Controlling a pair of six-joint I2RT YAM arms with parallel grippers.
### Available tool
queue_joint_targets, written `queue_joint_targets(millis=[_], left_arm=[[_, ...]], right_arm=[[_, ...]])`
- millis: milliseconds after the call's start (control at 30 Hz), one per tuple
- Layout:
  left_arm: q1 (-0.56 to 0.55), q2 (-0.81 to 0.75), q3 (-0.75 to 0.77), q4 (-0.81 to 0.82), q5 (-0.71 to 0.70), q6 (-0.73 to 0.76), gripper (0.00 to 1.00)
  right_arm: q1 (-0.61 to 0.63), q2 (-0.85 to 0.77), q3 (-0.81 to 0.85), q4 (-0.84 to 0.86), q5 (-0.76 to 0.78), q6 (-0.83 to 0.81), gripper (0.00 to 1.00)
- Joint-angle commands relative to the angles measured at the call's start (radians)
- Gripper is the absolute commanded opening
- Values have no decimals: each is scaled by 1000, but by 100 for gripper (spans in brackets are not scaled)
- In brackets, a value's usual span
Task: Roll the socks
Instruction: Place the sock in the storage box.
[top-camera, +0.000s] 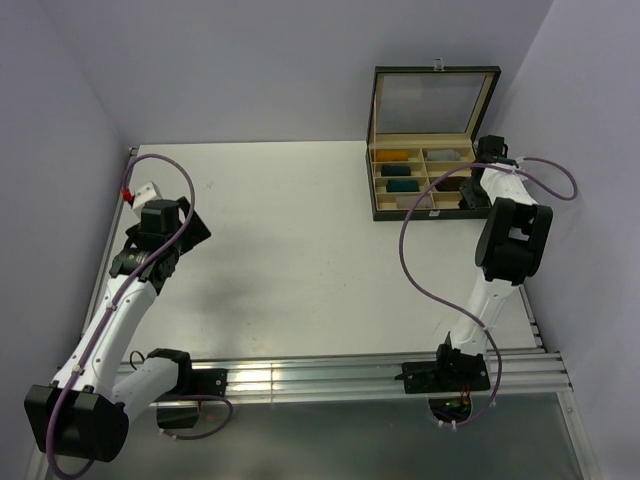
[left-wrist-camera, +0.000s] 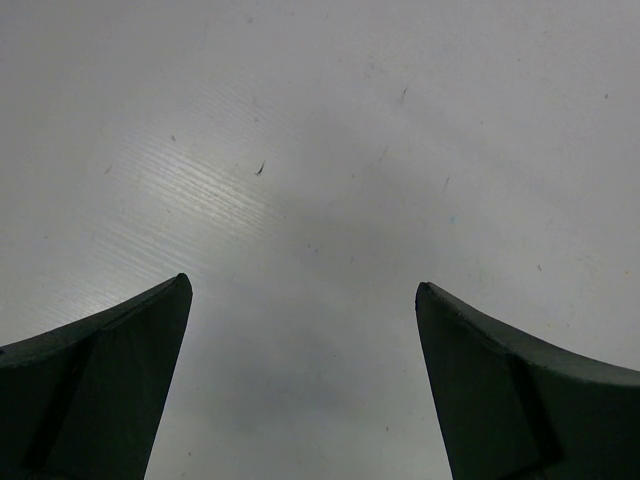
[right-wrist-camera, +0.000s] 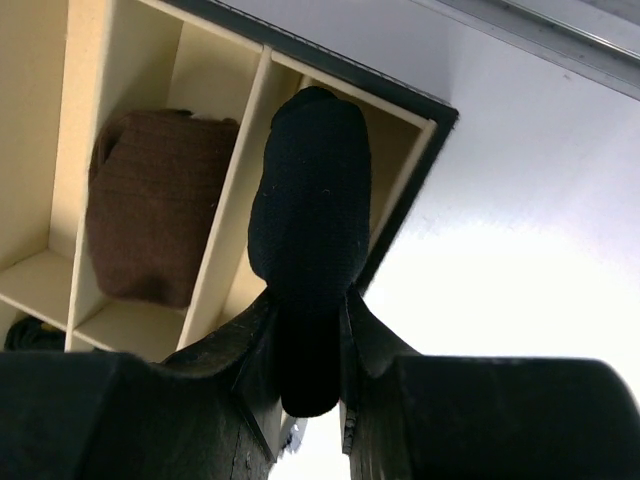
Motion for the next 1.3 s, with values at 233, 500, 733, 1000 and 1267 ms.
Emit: queue_joint_targets(millis=[233,500,733,1000,1267], left_arm=[[-3,3,5,34,12,21,99],[-3,2,2,37,15,22,99],[-3,-3,0,37,17,24,99],[-3,-8,-1,37,20,24,99],[-3,-20,-1,37,26,22,99]], right_arm=[[14,83,58,21,38,1,6],[44,126,75,13,40,6,24],[54,142,85,-5,37,7,41],[59,123,60,-16,41,-17,48],[90,82,55,-60,89,-31,50]])
